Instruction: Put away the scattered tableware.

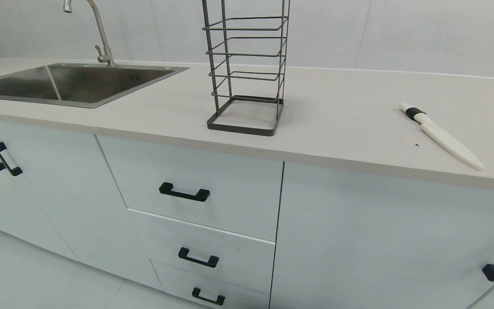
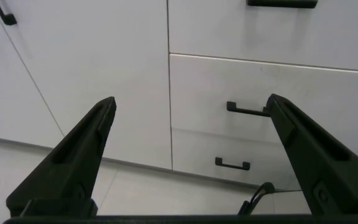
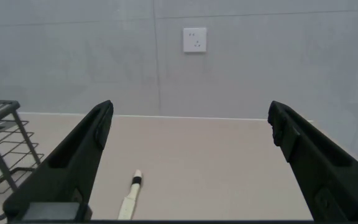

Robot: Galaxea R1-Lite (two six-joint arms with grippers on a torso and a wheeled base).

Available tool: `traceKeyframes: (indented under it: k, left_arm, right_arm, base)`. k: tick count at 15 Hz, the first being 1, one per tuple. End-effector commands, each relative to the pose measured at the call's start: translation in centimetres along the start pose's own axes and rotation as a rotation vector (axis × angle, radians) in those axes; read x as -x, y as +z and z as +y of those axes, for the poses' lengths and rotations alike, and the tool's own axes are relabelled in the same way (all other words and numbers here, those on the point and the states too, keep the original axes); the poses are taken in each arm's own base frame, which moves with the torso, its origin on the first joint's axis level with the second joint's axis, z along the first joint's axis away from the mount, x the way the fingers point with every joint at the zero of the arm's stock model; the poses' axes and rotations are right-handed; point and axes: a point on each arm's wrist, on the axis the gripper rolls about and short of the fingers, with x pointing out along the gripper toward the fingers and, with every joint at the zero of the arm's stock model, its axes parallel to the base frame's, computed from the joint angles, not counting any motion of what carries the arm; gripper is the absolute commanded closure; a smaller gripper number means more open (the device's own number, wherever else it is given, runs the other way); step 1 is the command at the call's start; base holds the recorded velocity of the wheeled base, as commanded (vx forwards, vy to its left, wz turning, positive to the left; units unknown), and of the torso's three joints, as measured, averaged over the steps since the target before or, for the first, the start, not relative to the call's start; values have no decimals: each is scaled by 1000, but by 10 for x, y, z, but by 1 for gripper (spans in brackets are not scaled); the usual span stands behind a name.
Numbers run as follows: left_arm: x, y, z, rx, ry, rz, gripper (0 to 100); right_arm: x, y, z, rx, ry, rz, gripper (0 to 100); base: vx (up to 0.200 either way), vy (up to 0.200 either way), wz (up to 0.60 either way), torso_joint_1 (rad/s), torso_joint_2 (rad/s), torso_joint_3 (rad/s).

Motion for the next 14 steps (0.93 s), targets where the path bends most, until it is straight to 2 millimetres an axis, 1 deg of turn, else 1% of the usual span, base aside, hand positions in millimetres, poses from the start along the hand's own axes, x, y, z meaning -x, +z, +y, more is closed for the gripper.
traceKeyframes:
  k: [1,2,6,9,14]
  left_arm:
    - [0,0,0,0,1,2,0]
    - [0,0,0,0,-1,2,0]
    - [0,0,0,1,-1,2,0]
    - [0,0,0,1,-1,2,0]
    - [0,0,0,1,-4,2,0]
  right_arm:
    - [0,0,0,0,1,0,0]
    - [0,0,0,0,1,3,0]
    - [0,0,0,0,1,2,0]
    - [0,0,0,0,1,2,0]
    - [0,0,0,0,1,0,0]
  base:
    - [0,0,-600,12,2,-2]
    - [0,0,-600,-2,2,-2]
    - [0,0,0,0,0,0]
    - [0,0,-600,4,2,-1]
    - [0,0,0,0,0,0]
